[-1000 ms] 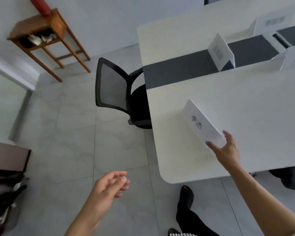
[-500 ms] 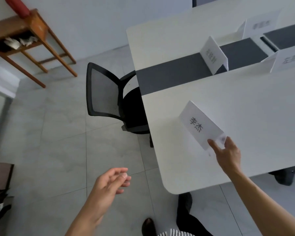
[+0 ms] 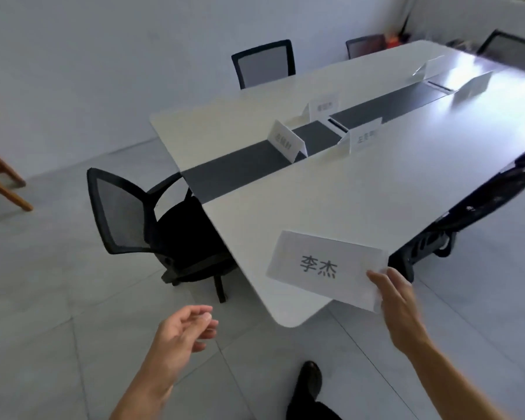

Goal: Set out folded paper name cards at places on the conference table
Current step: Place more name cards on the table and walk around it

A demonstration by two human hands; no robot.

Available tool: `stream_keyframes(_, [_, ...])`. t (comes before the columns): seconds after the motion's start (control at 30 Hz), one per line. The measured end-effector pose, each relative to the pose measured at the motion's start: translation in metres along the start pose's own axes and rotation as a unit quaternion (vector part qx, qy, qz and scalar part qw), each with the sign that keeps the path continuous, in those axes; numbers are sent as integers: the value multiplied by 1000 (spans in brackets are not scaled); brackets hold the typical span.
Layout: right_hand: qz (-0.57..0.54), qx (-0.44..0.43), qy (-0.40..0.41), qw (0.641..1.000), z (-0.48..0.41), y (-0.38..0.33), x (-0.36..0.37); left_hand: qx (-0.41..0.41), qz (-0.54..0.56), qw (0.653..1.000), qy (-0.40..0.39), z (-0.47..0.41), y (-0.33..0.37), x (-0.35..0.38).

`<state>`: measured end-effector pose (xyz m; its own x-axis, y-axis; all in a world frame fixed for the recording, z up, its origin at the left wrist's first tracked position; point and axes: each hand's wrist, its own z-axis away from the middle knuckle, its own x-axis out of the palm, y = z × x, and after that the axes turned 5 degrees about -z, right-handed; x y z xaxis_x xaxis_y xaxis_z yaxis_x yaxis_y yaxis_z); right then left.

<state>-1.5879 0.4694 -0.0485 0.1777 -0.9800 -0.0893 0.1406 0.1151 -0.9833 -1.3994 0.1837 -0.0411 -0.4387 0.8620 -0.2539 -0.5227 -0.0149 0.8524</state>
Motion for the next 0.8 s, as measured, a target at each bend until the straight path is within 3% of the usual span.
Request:
stream_keyframes(0.2, [-72,7,92,993,87,-4,-64,27,-29,992,-121,9,8,50])
stream_keyframes(0.43, [-126,6,237,963,158,15,-145,49,-64,975,-205,20,31,134])
stream_keyframes(0.8, [-190,72,361,910,212,54,-301,79,-173,917,-350,64,61,339])
